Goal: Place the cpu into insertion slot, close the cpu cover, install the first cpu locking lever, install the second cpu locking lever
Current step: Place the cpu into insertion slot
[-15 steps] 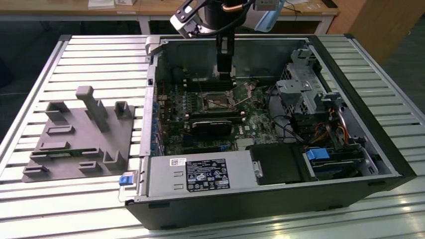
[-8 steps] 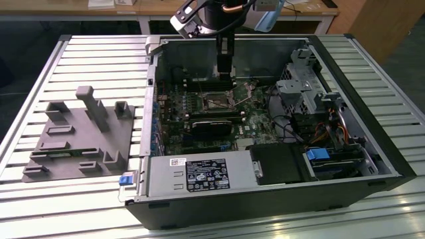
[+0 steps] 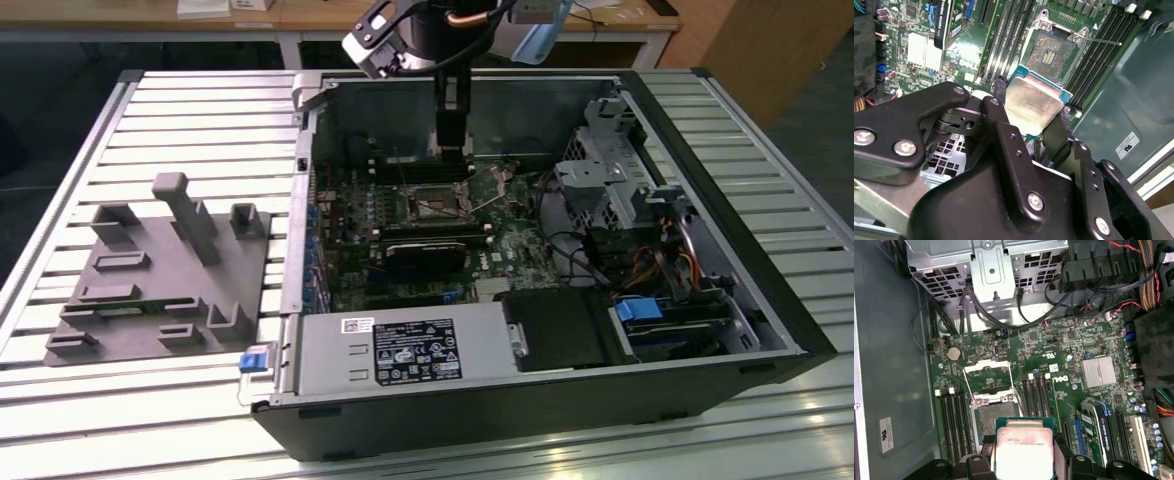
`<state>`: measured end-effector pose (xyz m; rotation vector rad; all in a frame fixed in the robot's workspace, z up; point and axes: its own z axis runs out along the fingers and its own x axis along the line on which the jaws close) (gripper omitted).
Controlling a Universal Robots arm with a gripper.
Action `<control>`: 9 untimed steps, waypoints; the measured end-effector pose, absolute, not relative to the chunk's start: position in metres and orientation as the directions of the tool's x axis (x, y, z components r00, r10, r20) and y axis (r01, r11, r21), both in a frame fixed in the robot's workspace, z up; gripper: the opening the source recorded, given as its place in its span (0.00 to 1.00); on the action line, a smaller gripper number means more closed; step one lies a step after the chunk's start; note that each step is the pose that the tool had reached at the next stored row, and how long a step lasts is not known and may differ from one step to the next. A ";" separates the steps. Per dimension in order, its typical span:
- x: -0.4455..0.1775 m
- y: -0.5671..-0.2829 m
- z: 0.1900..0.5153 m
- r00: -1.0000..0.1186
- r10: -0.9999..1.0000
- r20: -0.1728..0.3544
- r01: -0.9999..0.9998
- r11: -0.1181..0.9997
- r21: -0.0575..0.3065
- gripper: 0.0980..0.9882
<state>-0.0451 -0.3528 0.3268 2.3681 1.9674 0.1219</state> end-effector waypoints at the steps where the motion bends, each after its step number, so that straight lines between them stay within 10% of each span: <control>1: -0.045 -0.353 0.327 0.182 0.983 0.022 0.978 -0.183 0.097 0.50; 9: -0.045 -0.353 0.325 0.180 0.983 0.022 0.979 -0.182 0.097 0.50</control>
